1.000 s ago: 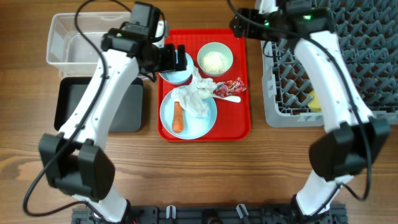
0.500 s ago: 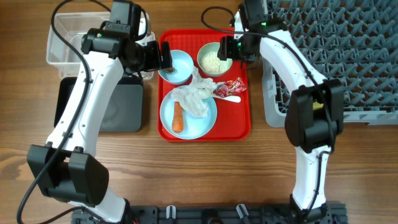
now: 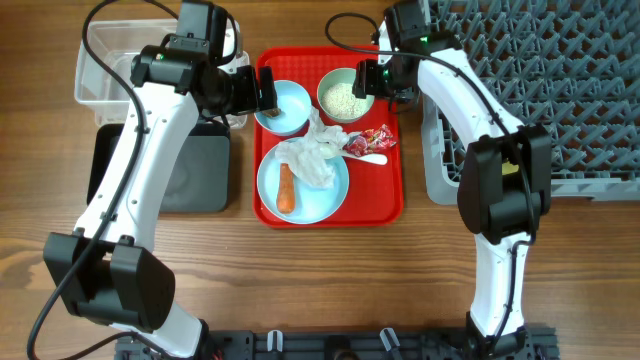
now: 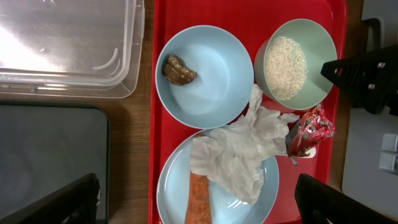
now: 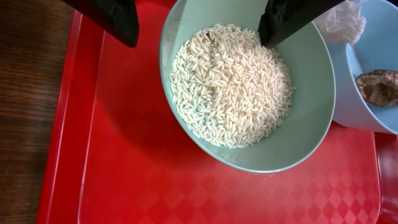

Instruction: Sort waste into correct bins and load items into the dishwasher rack

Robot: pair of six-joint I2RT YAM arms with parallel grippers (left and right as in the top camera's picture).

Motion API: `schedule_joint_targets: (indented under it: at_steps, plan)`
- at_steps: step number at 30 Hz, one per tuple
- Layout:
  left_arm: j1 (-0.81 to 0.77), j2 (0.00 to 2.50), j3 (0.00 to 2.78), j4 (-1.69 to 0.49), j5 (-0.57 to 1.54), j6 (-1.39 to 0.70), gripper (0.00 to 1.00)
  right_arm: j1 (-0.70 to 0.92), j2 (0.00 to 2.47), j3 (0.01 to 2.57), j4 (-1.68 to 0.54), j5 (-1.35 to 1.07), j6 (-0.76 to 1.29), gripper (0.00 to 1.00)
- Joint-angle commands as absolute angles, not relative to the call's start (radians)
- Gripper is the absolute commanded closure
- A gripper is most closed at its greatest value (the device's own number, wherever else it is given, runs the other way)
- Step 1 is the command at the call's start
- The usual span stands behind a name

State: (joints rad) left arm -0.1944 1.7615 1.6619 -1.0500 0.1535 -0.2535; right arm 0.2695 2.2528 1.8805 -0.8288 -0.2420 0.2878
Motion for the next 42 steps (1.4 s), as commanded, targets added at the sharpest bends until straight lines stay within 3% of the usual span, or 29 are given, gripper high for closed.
schedule_joint_targets:
  at_steps: [1,11,22,42]
  plan:
    - [-0.195,1.745,1.670,-1.047,0.152,-0.270,0.00,0.263,2.259,1.891,-0.822,-0.225,0.292,0.34]
    - [-0.253,1.751,1.670,-0.987,0.155,-0.269,0.00,0.221,2.138,1.897,-0.863,-0.252,0.279,0.34]
    - [-0.265,1.751,1.660,-0.998,0.155,-0.266,0.00,0.252,2.138,1.896,-1.169,-0.367,0.102,0.27]
    - [-0.337,1.769,1.653,-1.040,0.167,-0.270,0.00,0.258,2.094,1.893,-1.157,-0.447,0.080,0.27]
